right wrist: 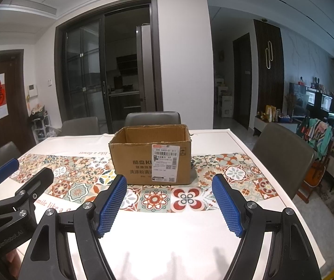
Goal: Organize soft objects
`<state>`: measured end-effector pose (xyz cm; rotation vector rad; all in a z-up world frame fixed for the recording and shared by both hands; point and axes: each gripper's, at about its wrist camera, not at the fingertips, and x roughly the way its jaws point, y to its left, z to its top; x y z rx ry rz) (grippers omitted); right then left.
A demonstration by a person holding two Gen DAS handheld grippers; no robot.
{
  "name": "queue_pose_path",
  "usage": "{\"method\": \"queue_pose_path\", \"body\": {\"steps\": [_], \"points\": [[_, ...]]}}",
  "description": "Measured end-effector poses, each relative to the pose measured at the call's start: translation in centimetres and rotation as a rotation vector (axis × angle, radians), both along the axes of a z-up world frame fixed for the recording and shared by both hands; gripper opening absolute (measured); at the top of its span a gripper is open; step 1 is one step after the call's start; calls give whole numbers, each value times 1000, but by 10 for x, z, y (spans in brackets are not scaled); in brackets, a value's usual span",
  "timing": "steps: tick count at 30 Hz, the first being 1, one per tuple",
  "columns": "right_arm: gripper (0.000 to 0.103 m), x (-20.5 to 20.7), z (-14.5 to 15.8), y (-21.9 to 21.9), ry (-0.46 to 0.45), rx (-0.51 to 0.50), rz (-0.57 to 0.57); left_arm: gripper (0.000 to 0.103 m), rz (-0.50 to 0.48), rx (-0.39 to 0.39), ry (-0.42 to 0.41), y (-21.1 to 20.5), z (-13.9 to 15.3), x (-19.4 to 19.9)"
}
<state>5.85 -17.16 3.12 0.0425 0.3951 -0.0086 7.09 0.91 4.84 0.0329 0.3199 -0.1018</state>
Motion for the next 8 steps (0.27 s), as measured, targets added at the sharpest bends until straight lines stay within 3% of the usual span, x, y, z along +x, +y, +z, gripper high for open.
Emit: {"method": "queue_pose_path", "body": {"steps": [8], "points": [[76, 1, -1, 1, 1, 3, 0, 96, 1, 1, 0, 0, 0, 0]]}}
